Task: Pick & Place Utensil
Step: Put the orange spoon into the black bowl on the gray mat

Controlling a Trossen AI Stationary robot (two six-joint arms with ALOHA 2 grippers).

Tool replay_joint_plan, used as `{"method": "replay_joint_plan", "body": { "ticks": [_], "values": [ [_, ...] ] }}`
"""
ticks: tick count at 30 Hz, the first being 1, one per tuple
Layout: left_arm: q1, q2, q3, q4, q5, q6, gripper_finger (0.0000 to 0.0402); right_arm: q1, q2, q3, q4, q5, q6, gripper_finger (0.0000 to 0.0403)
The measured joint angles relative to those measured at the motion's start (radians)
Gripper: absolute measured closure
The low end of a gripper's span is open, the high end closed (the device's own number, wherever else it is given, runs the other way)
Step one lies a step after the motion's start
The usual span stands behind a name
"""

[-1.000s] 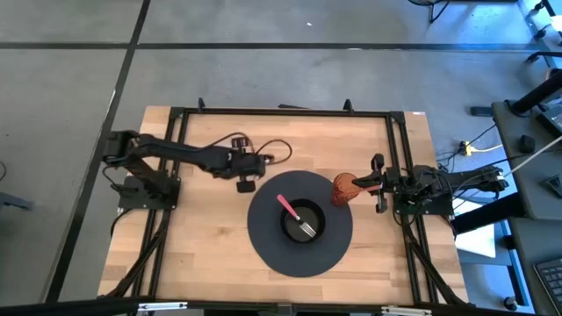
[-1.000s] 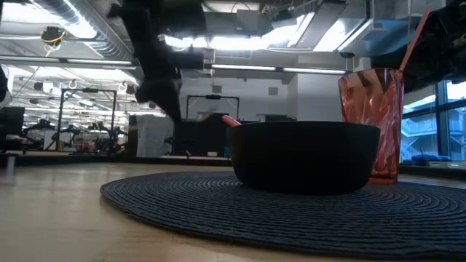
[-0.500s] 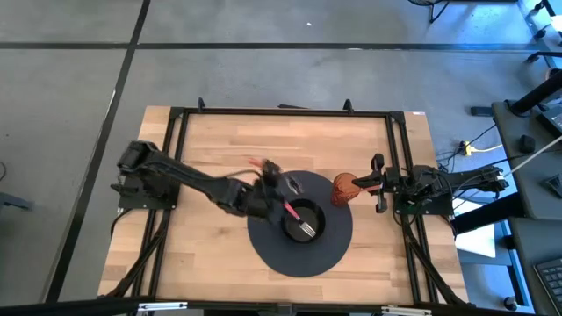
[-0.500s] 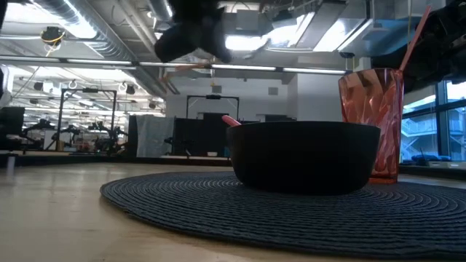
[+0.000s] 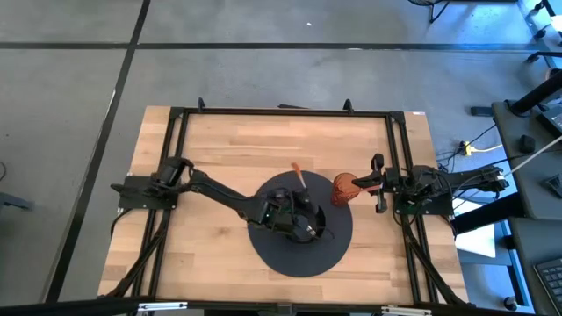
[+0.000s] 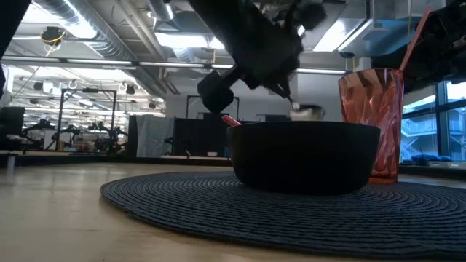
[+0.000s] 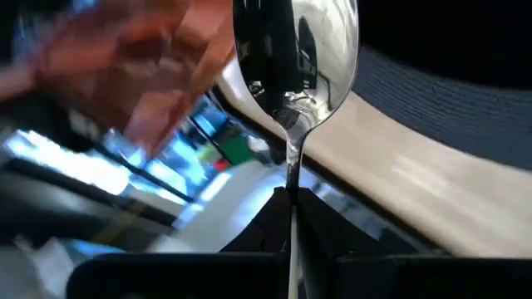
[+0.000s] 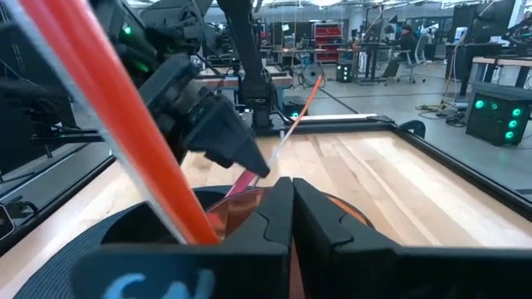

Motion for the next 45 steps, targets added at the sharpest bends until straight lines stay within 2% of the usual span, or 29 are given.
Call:
{"method": "replay_joint_plan", "body": {
  "ticks": [4,16,35,45],
  "values": [
    [-0.001,0.022,0.002,0.016,0.012,0.139,0.0398,0.000,0.000,0.000,0.000,-0.002,0.000,0.0395],
    [-0.018,0.088,0.001,0.006,0.052,0.221,0.0401,0.000,0.000,0.000,-0.001,-0.008,-0.004,0.0395],
    [-0.046,0.093,0.001,0.034,0.059,0.170,0.0398,0.000,0.000,0.000,-0.001,-0.008,-0.003,0.0395],
    [-0.073,0.093,0.001,0.030,0.030,0.156,0.0398,0.000,0.000,0.000,-0.001,-0.008,0.000,0.0395]
  ]
}}
